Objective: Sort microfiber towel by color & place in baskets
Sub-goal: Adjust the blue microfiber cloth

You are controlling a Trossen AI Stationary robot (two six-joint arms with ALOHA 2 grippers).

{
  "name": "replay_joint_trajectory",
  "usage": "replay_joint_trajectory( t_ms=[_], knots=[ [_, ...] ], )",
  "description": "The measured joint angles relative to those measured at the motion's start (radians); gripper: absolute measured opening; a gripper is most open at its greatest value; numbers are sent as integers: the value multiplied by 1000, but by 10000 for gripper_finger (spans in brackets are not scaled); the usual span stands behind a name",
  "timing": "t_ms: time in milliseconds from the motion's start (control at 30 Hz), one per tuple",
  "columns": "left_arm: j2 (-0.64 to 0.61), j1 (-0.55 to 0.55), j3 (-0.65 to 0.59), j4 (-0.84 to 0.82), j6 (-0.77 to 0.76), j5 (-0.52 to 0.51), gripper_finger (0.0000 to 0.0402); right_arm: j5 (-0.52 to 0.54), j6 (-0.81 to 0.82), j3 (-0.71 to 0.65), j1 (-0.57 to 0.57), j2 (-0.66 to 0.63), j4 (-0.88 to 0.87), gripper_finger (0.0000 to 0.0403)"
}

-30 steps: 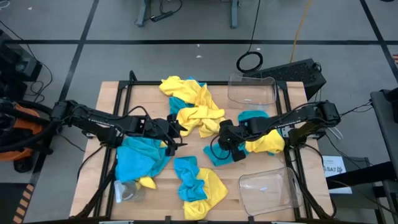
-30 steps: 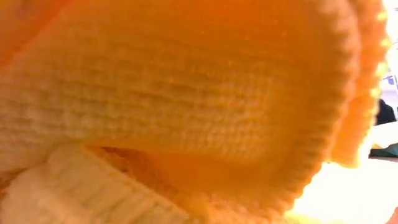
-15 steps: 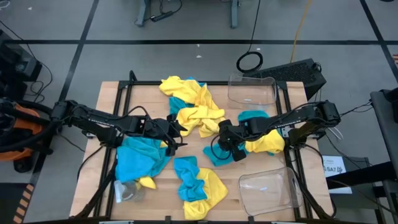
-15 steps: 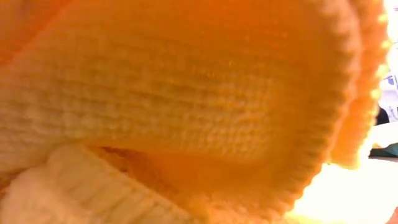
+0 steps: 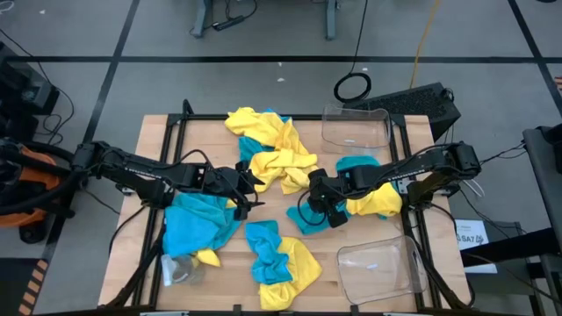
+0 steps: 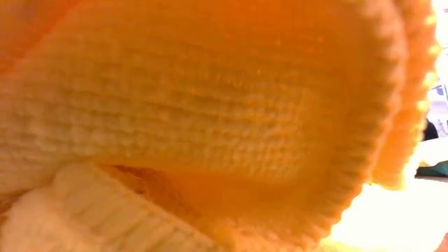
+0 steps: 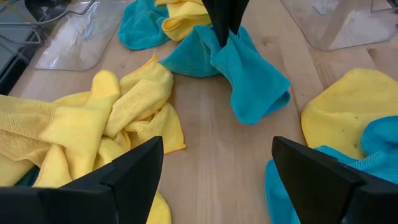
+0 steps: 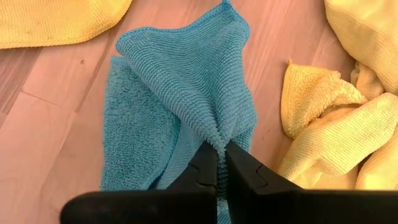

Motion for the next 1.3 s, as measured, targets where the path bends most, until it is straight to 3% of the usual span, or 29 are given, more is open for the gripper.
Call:
replay_joint_trajectory(
  t_ms=[400,667,1100,1300],
  knots=[
    [0,0,0,0,-20,-3,308,-1,11,0,0,0,-7,7],
    [10,18,0,-9,-15,-87,308,-3,23,0,0,0,-17,21],
    [129,90,-1,-12,-13,-78,308,2,64,0,-3,0,-30,182],
    [253,176,-1,65,-15,-98,308,81,88,0,-3,0,-30,237]
  ],
)
